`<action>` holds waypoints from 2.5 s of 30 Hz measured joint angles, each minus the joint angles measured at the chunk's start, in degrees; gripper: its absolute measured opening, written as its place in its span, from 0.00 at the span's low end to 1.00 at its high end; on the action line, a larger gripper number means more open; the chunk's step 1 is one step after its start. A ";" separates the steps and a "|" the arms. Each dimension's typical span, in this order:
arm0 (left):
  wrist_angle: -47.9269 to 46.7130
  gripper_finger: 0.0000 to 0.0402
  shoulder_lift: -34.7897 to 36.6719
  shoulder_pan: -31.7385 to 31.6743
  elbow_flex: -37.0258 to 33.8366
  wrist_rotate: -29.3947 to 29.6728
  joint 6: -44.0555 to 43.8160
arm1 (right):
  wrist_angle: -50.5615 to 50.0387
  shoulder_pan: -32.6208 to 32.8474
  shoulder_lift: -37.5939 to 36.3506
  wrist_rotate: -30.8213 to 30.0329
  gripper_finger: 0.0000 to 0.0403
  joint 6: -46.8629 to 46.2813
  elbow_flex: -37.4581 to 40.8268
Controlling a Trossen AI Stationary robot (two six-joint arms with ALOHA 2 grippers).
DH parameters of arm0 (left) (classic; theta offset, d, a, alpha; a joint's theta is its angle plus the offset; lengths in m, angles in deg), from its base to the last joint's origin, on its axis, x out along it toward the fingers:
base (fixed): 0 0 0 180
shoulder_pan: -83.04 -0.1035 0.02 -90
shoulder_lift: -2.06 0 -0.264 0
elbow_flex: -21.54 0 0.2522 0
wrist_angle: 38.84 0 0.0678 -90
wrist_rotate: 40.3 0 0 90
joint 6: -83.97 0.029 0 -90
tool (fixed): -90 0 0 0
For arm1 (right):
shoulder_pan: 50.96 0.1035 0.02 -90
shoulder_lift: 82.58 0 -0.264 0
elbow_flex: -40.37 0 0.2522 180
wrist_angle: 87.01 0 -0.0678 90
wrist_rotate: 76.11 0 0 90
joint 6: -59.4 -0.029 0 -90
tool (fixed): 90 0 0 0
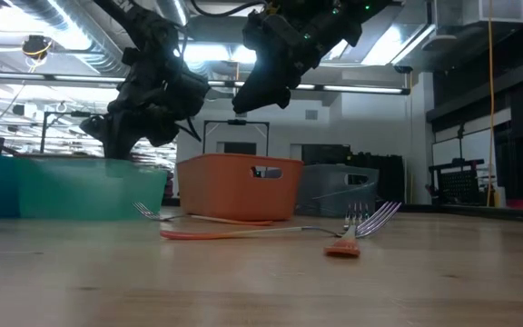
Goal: Sort silverware by color (type)
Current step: Put the gold fork into the light blue bin, then put the orange fork into the blue bin
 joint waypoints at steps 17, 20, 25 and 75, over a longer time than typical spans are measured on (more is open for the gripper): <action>3.30 0.05 0.00 0.04 0.00 5.94 0.00 | -0.68 0.00 0.00 -0.02 0.22 0.00 0.00; 3.61 0.05 0.00 0.04 0.00 6.06 0.00 | -0.68 0.00 0.00 0.00 0.22 0.00 0.00; 3.59 0.06 0.00 0.04 0.00 6.26 0.00 | -0.68 0.00 0.00 -0.02 0.22 0.00 0.00; 3.07 0.00 14.57 19.50 0.02 15.21 -8.09 | -5.40 16.12 0.00 -11.04 0.22 -0.32 0.00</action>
